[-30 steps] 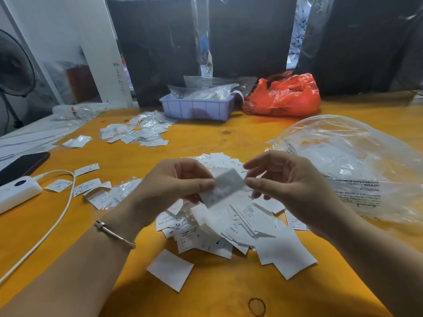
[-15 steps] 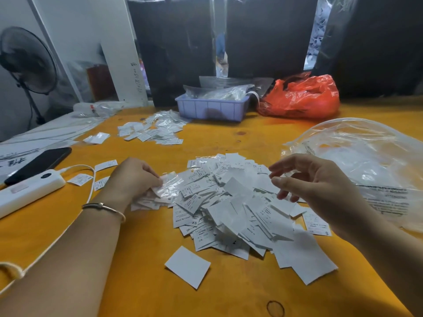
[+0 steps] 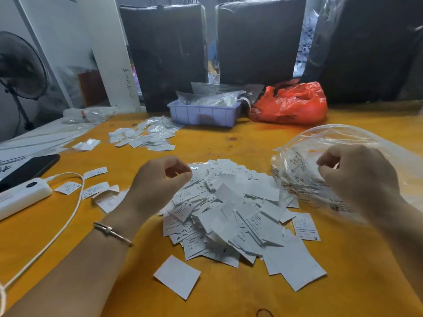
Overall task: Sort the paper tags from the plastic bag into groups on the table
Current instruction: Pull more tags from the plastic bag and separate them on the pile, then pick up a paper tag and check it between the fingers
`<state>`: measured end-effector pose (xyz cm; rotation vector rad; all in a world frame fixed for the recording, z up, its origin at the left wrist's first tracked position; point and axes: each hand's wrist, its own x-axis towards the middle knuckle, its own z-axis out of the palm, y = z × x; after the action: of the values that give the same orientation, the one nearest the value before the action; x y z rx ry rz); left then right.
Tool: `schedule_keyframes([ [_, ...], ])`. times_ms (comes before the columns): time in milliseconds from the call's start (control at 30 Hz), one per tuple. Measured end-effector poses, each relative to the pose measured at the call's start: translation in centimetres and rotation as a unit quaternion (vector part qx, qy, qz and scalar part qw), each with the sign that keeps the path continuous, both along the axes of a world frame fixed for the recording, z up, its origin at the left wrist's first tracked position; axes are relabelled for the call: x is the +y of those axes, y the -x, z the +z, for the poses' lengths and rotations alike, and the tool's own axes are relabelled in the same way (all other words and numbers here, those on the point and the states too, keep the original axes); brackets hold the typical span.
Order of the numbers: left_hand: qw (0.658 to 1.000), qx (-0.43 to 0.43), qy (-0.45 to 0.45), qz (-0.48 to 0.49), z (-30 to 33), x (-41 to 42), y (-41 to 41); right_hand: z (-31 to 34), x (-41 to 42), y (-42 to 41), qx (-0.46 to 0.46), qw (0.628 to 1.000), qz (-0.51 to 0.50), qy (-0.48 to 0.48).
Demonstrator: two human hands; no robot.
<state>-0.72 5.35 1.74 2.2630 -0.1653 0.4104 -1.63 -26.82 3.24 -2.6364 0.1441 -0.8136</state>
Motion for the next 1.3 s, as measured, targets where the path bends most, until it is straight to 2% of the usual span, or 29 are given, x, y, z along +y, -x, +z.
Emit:
schedule_keyframes([
  [67, 0.999, 0.011, 0.001, -0.039, -0.1, -0.7, 0.5, 0.1, -0.5, -0.2, 0.045, 0.999, -0.008, -0.009],
  [233, 0.991, 0.048, 0.083, -0.098, 0.1, -1.6, 1.1, -0.1, -0.8, -0.6, 0.197, 0.98, -0.025, 0.021],
  [333, 0.989, 0.053, 0.09, -0.106, 0.1, -1.7, 1.2, -0.3, -0.8, -0.7, 0.216, 0.974, -0.039, 0.048],
  [600, 0.987, 0.064, 0.089, -0.114, -0.3, -2.2, 1.2, -0.7, -1.3, -0.7, 0.159, 0.981, -0.08, 0.075],
  [767, 0.987, 0.067, 0.084, -0.119, -0.4, -2.4, 1.4, -0.7, -1.5, -0.9, 0.094, 0.992, -0.063, 0.058],
  [933, 0.987, 0.072, 0.072, -0.121, -0.5, -2.5, 1.4, -0.9, -1.5, -1.1, 0.079, 0.993, -0.056, 0.066],
  [1300, 0.989, 0.072, 0.045, -0.119, -1.2, -2.4, 1.0, -0.7, -1.3, -1.0, -0.129, 0.991, -0.006, 0.04],
])
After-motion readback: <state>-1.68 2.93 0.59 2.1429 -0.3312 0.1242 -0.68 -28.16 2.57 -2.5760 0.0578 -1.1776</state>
